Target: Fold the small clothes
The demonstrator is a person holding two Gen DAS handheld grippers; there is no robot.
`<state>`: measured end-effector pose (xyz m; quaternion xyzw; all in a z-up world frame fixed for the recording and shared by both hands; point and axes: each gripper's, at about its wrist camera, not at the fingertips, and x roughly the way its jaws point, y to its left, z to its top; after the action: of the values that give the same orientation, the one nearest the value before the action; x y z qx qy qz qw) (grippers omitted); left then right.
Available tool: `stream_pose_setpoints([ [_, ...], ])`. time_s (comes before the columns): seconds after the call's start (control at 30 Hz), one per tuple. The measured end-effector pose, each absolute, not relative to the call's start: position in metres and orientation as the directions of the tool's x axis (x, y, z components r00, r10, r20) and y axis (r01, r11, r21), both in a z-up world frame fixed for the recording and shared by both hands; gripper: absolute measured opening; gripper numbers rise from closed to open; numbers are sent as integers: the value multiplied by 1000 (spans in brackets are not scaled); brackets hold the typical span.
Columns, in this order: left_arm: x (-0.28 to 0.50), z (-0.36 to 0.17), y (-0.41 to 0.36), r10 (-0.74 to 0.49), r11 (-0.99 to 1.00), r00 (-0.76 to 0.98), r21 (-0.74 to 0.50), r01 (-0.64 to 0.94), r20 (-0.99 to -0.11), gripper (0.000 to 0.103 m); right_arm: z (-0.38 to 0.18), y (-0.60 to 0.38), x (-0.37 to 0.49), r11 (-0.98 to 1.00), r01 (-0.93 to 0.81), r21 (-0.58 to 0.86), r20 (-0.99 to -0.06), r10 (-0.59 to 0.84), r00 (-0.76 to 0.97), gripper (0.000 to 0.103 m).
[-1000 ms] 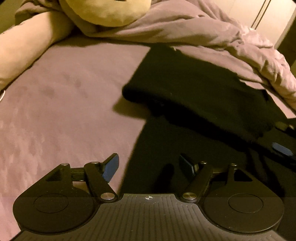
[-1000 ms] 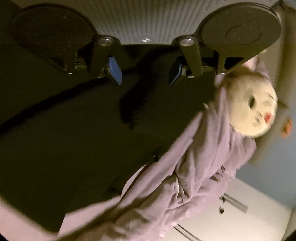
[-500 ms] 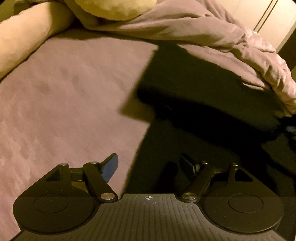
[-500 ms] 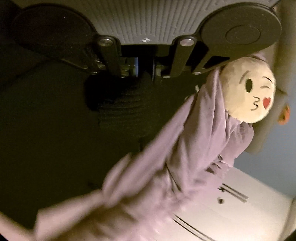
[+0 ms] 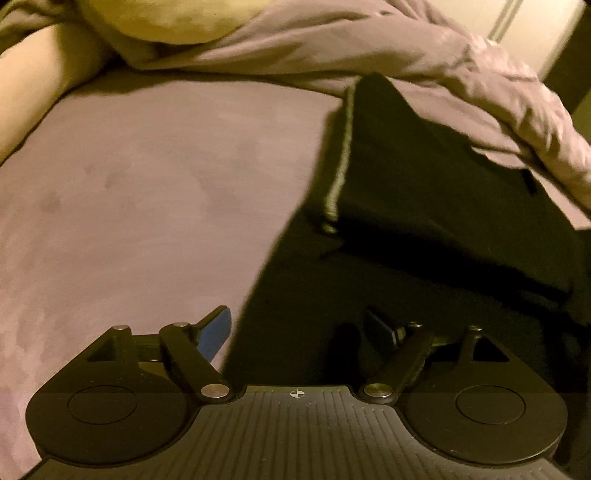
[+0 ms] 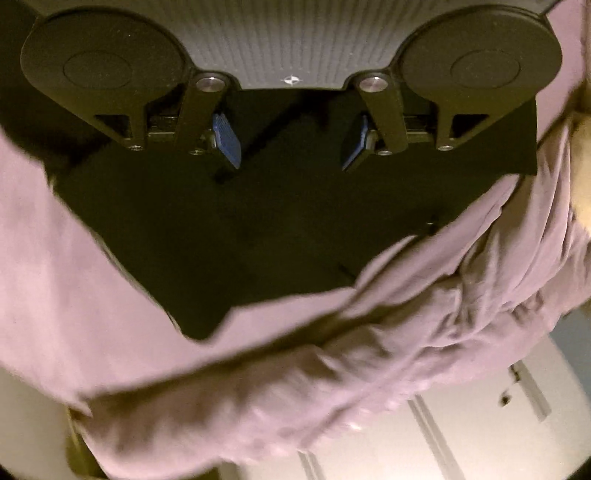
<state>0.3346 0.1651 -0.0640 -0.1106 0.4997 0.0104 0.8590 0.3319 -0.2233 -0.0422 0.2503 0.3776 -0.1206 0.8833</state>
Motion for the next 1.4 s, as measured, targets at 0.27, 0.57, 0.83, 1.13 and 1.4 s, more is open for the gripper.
stream_pose_setpoints([
  [0.27,365,-74,139,-30,988,520,-103,-111,-853,85,-80,-263,340,660,468,588,-692,112,713,57],
  [0.57,383,-75,139,2,979,520,-105,-176,-854,85,-50,-257,360,783,364,505,-652,69,755,10],
  [0.83,372,-65,143,13,978,516,-96,-183,-857,84,-50,-245,369,943,320,88,-743,-152,652,22],
  [1.13,406,-30,125,24,985,644,-90,-144,-765,87,-38,-244,376,950,297,95,-682,-155,715,26],
  [1.4,451,-92,104,25,986,528,-66,-153,-849,102,-83,-218,399,993,103,-52,-739,-108,665,24],
])
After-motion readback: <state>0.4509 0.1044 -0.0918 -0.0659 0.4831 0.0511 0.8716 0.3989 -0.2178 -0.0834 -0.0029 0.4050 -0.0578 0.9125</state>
